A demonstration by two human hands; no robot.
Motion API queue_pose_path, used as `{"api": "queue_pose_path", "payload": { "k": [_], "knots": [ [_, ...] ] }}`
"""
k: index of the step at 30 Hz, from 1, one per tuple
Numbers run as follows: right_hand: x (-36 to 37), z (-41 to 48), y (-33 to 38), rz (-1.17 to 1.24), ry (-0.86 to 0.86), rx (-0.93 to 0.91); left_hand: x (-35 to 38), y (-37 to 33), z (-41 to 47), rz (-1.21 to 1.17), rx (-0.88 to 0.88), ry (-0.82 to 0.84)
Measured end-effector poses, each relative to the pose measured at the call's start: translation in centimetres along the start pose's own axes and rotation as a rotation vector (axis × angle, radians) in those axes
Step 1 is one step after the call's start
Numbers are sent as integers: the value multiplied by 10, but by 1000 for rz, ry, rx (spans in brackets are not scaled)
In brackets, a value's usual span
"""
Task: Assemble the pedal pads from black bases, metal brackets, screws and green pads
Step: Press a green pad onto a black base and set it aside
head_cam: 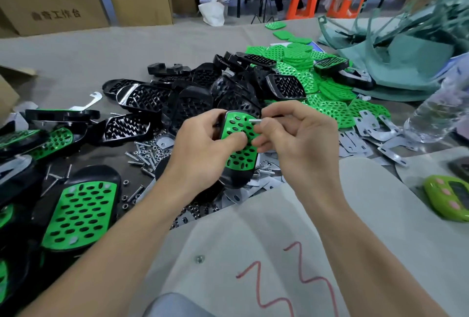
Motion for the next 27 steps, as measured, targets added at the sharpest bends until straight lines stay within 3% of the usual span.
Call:
{"api": "queue_pose_path", "payload": {
  "k": [10,14,20,25,27],
  "knots": [
    [1,2,5,21,47,-45,0,-7,-4,92,62,-9],
    [-4,1,7,-67,15,-73,1,-12,-7,209,91,-20],
    [-5,1,9,-233,-6,-101,4,-12,-7,187,74,-25],
    [3,6,-6,111,110,18,2,-11,-6,131,109,-9],
    [3,6,-6,136,127,12,2,-13,-6,125,129,-5]
  ]
}}
Point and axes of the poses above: each hand's wrist, its own z-axis towards the middle knuckle, its own x-axis out of the palm, y = z × x, the point moved 9 cm from there along z, towards the middle knuckle, and after that the axes turned 5 degrees about y, right-handed, at the moved point
